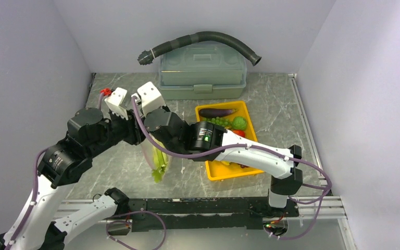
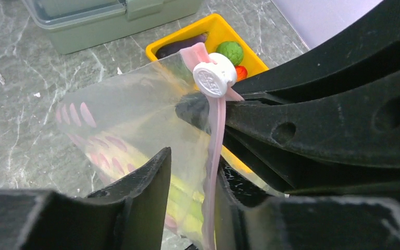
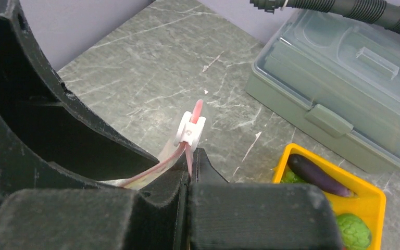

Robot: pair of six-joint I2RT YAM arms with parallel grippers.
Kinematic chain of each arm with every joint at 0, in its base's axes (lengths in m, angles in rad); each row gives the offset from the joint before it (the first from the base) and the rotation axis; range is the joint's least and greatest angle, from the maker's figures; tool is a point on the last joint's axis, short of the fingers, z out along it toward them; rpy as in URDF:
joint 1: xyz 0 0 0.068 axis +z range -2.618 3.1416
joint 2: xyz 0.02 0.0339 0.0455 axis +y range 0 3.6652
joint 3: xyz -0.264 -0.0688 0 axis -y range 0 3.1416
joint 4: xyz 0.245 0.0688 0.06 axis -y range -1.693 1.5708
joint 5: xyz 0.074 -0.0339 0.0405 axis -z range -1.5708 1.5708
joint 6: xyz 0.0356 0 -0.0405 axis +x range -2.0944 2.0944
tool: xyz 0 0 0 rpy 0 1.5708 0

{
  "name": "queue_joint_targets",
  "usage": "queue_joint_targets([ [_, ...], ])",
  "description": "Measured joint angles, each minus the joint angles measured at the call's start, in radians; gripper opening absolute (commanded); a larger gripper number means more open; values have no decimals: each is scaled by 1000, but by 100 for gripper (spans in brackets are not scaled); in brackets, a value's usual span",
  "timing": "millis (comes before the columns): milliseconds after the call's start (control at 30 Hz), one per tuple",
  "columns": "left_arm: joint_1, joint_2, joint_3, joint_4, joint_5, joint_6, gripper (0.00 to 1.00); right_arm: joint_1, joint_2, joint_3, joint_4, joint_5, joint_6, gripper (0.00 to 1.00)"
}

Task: Place the food in the zip-top bag and seal the zipper
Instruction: Adjust the zipper food storage bag at the center of the board.

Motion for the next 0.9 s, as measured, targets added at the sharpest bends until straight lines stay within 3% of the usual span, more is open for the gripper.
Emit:
queue_joint_targets([
  [167,0,-2,-3,-9,-8,17,0,0,2,0,-8,6,14,0],
  [267,0,-10,-3,-22,-18,27,0,2,2,0,-8,8,26,0],
  [433,0,-10,0,-39,-35,38,0,5,-31,-58,0,-3,52,25],
  [667,0,31,71,-73,0,79,0,5,-220,-272,48,-96,71,59],
  [900,0,80,154,-100,84,126,0,5,-467,-488,126,-206,60,76],
])
